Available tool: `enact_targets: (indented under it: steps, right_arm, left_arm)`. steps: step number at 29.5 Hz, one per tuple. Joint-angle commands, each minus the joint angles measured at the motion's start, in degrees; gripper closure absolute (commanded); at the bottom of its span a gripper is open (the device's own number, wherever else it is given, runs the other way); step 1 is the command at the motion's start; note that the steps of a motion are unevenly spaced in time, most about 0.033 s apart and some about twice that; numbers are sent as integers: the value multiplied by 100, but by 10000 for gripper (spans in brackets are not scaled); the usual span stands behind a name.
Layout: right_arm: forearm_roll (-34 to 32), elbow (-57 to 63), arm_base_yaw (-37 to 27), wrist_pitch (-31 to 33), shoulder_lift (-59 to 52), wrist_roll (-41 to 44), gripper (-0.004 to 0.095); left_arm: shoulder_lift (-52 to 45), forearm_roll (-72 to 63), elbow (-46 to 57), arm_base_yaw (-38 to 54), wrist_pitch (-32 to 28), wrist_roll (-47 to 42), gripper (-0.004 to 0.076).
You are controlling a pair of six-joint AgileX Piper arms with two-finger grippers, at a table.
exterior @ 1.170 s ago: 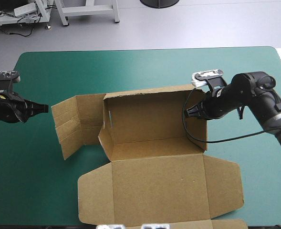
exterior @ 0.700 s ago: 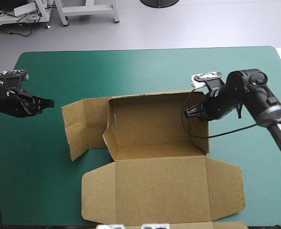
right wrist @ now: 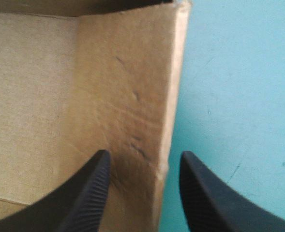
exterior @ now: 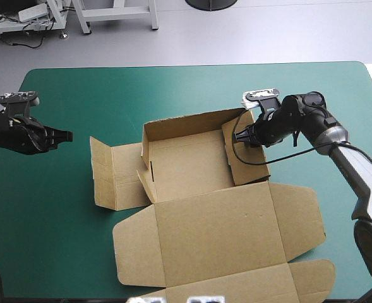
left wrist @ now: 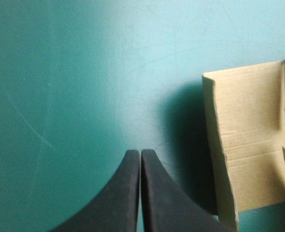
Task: Fold the box
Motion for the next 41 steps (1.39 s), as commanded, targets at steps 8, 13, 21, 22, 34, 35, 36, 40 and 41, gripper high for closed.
enact_targets:
  steps: [8,13,21,22,34,35,36,40,41]
  right_arm:
    - [-20,-776,-6,857,-242,19,239]
    - [-23,-1784,-6,1794,-242,70,243]
    - [-610,-2137,153,1928,18,293,315]
    - [-652,-2137,213,1928,97,310,318]
    - [-1324,-2137,617,1928,720,615,318]
    - [-1324,-2137,617,1928,745,630,318]
    - [-1324,-2137,617,1928,789,673,318]
    - [-1202,-2125,617,1928,908,698,318]
    - [-1197,-2124,617,1928,963,698,318]
  left_arm:
    - [-161,-148,-152,6,-169,9,729]
    - [-161,-148,-152,6,-169,9,729]
    - [-161,-212,-152,6,-137,33,729]
    - [-161,-212,-152,6,-137,33,729]
    - [-161,-315,-152,6,-59,134,729]
    - [-161,-315,-152,6,-59,134,729]
    - [-161,-315,-152,6,-59,134,729]
    - [-161,-315,-152,6,-59,148,729]
    - [-161,-315,-152,6,-59,148,729]
